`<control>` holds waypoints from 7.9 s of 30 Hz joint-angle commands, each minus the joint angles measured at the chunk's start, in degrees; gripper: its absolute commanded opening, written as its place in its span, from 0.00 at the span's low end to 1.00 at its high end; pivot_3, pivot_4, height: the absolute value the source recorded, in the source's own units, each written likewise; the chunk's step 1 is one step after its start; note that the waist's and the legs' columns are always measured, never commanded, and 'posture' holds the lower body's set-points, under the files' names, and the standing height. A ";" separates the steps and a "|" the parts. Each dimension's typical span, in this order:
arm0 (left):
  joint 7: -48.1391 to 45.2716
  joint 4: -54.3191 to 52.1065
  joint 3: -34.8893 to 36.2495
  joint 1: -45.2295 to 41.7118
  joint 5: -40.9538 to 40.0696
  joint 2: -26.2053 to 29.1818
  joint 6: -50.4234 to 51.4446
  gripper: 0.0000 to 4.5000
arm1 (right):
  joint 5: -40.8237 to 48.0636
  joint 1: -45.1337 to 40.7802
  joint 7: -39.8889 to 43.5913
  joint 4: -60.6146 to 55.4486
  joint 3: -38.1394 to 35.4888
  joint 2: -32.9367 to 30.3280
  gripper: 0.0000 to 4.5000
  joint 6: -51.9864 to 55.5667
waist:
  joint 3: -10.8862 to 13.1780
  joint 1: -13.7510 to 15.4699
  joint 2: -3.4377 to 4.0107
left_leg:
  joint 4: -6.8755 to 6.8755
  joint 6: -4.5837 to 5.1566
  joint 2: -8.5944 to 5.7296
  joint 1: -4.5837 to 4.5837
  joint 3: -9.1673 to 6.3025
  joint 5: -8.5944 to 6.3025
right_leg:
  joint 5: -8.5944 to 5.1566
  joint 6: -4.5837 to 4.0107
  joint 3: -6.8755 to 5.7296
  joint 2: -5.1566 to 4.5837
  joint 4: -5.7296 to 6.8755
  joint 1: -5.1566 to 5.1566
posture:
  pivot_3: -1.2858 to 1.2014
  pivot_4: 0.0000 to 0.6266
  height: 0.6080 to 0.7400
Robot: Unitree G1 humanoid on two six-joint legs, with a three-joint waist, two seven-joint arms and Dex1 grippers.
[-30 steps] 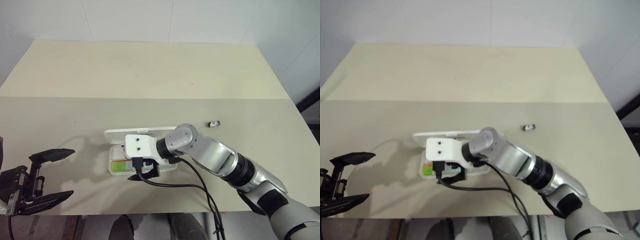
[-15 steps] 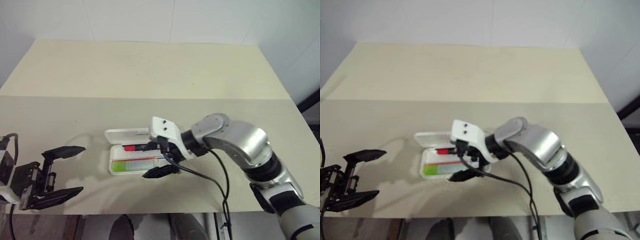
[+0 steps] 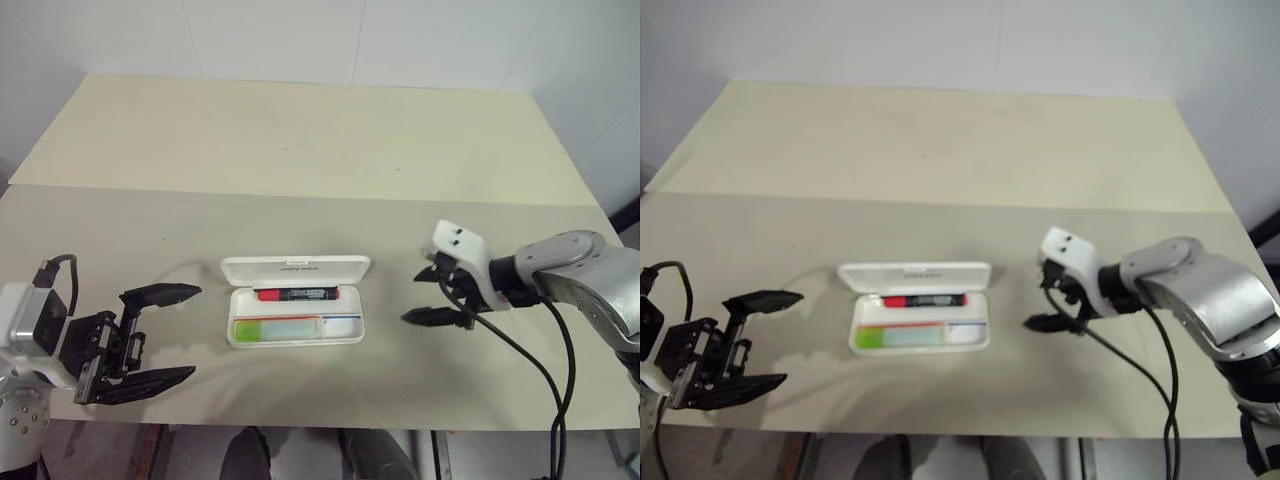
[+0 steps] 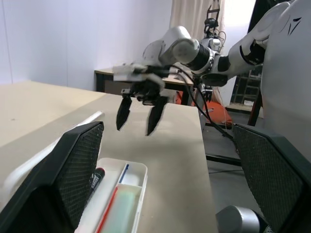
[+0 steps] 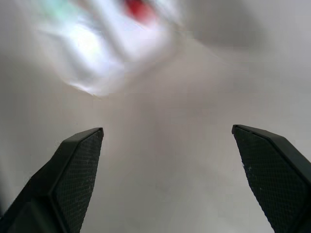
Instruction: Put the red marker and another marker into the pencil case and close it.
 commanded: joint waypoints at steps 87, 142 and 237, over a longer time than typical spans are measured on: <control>-6.13 6.98 -7.84 -10.95 1.92 -0.01 0.62 1.00 | 33.06 12.15 -36.28 -25.82 -28.06 27.74 0.37 24.94 | 0.02 1.04 0.03 | 0.42 -0.03 -0.06 -0.01 0.05 0.04 | 0.21 0.31 0.20 0.05 0.32 0.06 | 0.52 0.24 1.00; -3.49 -2.53 4.94 3.71 -1.80 4.32 2.32 1.00 | 84.40 -8.21 -90.69 -3.02 18.31 14.33 0.82 -7.46 | -0.01 -0.44 -0.02 | 0.01 -0.02 0.31 0.00 0.03 0.03 | -0.13 -0.32 0.06 0.04 0.64 -0.30 | 0.52 0.24 1.00; -10.25 66.17 -23.08 -57.31 29.51 -0.69 -10.60 0.01 | 17.67 27.61 -26.39 -22.41 -23.99 11.97 1.00 -33.09 | -0.01 3.20 -0.03 | 0.54 -0.22 0.16 -0.02 0.07 0.14 | -0.04 -0.10 -0.04 0.25 0.72 -0.04 | 0.52 0.24 1.00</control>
